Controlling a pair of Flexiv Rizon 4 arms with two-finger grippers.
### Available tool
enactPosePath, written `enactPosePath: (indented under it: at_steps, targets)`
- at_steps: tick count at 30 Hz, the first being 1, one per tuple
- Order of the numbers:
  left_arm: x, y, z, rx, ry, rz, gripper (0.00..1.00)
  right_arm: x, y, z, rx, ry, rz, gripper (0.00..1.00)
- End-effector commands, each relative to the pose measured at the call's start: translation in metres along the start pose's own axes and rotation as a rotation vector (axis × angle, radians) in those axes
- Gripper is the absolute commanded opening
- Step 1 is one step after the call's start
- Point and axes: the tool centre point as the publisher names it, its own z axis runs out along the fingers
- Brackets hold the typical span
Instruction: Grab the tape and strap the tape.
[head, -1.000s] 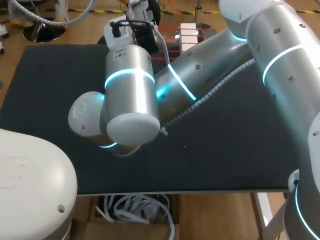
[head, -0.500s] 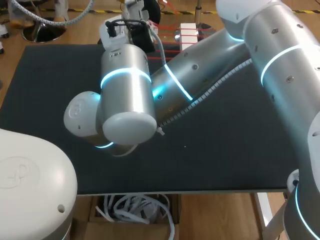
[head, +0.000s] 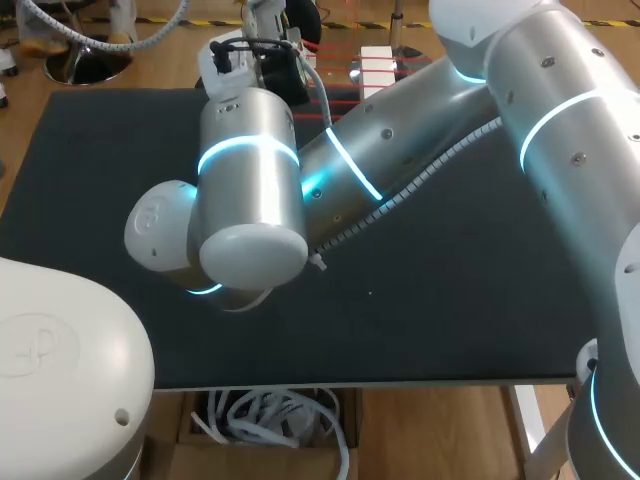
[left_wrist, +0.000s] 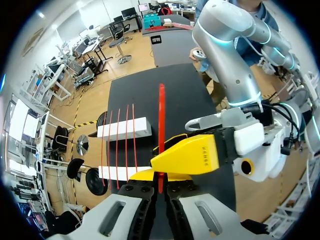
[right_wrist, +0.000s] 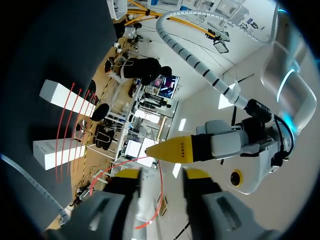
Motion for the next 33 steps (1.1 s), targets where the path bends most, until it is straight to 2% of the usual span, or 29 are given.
enactPosePath:
  at_steps: [1,6,8,10,15,21,24,25,26,27,33]
  targets:
    - [0.000,0.000,-0.001,-0.004,0.002,-0.001,0.00,-0.003,-0.004,-0.002,0.008,0.001,0.001,0.39]
    - [0.000,0.000,-0.001,-0.004,0.002,-0.001,0.00,-0.005,-0.013,-0.014,0.001,0.004,0.007,0.39]
    - [0.000,0.000,-0.001,-0.004,0.002,-0.001,0.00,-0.005,-0.015,-0.017,-0.003,0.007,0.009,0.36]
    - [0.000,0.000,-0.001,-0.004,0.002,-0.001,0.00,-0.007,-0.017,-0.022,-0.006,0.011,0.014,0.29]
    - [0.000,0.000,-0.001,-0.004,0.002,-0.001,0.00,-0.012,-0.020,-0.033,-0.021,0.012,0.030,0.35]
    - [0.000,0.000,-0.001,-0.004,0.002,-0.001,0.00,-0.018,-0.025,-0.046,-0.036,0.013,0.051,0.32]
    - [0.000,0.000,-0.001,-0.004,0.002,-0.001,0.00,-0.019,-0.029,-0.052,-0.042,0.018,0.060,0.44]
    - [0.000,0.000,-0.001,-0.004,0.002,-0.001,0.00,-0.020,-0.031,-0.055,-0.044,0.020,0.063,0.60]
    - [0.000,0.000,-0.001,-0.004,0.002,-0.001,0.00,-0.021,-0.033,-0.057,-0.052,0.022,0.065,0.97]
    - [0.000,0.000,-0.001,-0.004,0.002,-0.001,0.00,-0.021,-0.034,-0.059,-0.054,0.024,0.068,1.00]
    - [0.000,0.000,-0.001,-0.004,0.002,-0.001,0.00,-0.021,-0.034,-0.059,-0.054,0.024,0.068,1.00]
